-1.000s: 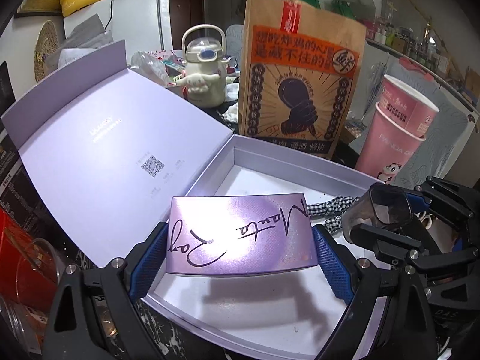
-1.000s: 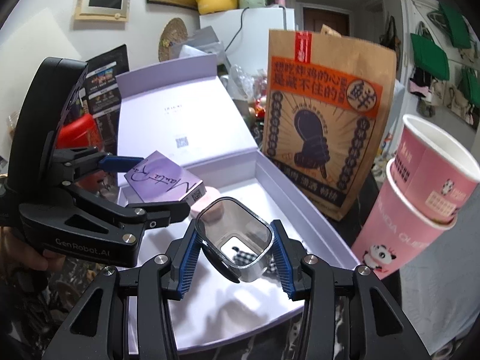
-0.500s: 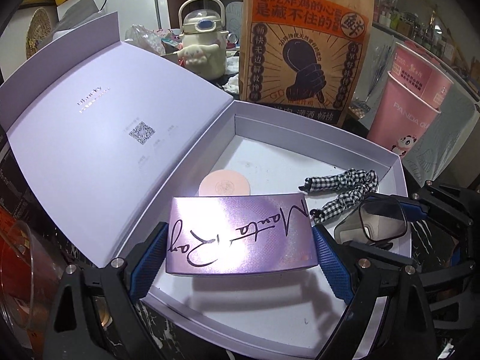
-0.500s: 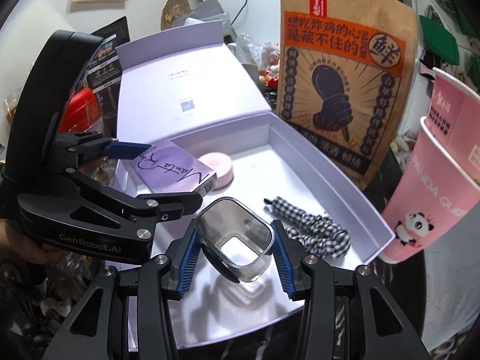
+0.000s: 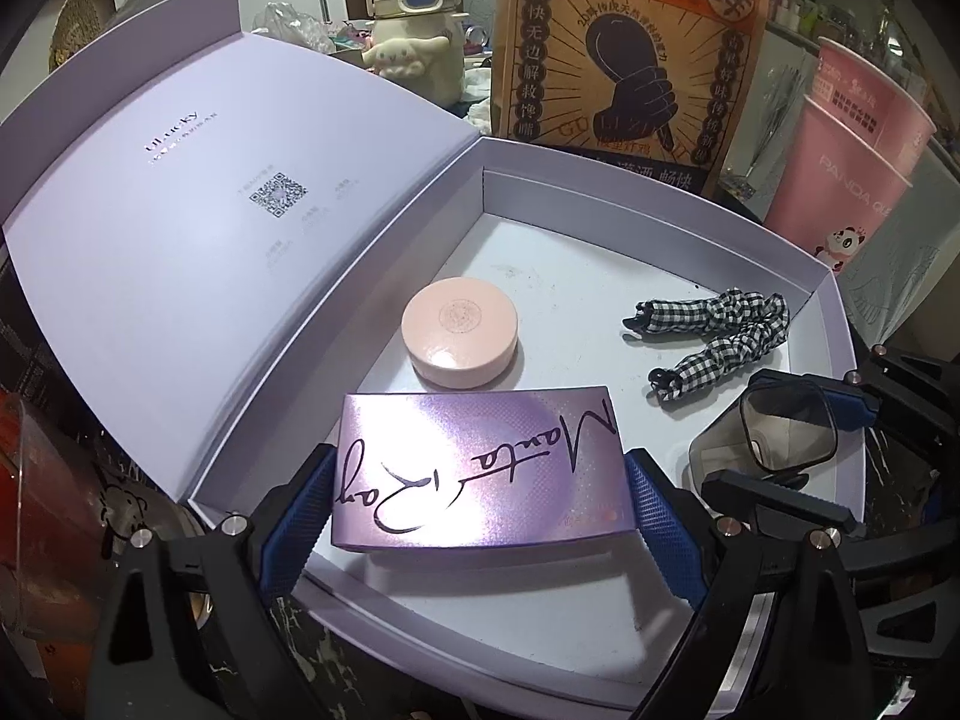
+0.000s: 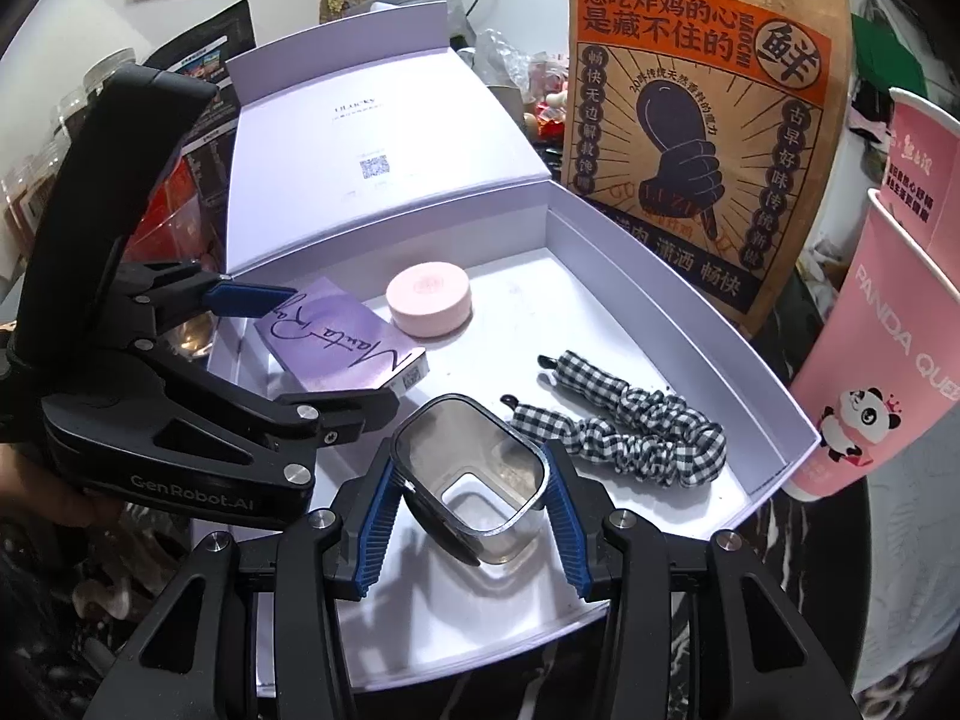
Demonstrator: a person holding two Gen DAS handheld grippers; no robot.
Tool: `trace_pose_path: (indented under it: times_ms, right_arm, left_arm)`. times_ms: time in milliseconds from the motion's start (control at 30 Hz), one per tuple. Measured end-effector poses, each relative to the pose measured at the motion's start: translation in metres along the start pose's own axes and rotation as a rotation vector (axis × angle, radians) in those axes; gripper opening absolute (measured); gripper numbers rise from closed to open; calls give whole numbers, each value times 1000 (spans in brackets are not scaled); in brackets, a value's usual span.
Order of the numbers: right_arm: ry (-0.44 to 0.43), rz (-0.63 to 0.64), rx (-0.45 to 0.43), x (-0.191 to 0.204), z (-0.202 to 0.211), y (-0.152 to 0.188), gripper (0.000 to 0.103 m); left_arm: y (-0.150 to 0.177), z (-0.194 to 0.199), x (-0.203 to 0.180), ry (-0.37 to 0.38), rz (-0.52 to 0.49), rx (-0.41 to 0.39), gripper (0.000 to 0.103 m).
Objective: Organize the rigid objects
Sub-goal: 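Open the left tool to drop the card while the right tool releases the cup, then withdraw both open tools from the box back toward the table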
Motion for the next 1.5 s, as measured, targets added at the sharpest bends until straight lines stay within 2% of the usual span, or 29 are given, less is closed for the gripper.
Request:
trace_pose_path:
  times_ms: [200,367,600,767,1267,1500]
  right_arm:
    - [17,3,12,-3,-1,-1,47]
    - [33,-3,9,-7,2,-5,57]
    - [51,-18,-7,-9,14,-7,57]
    - [64,-32,-10,-12,22,-6,58]
    - [112,-100,-61,-29,57,-2,58]
    - [130,-99,-104,-23,80,-3,58]
  left_arm:
    - [2,1,-1,-15,3,24,94]
    - [1,1,1,-8,20,36,94]
    - [-4,0,-1,15,24,48,94]
    - [1,-4,0,12,35,96,94]
    - [-6,38,1,-12,59,14,94]
    - [-9,62,4,-32,69,-33,94]
Point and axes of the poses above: each gripper's, at about its wrist camera, not at the fingertips, and z roughly against the way its jaws point, x to its left, y to its underside, the point moved 9 cm from there along -z, roughly the way its jaws point, and after that the axes turned 9 degrees about -z, right-handed, at the moved point
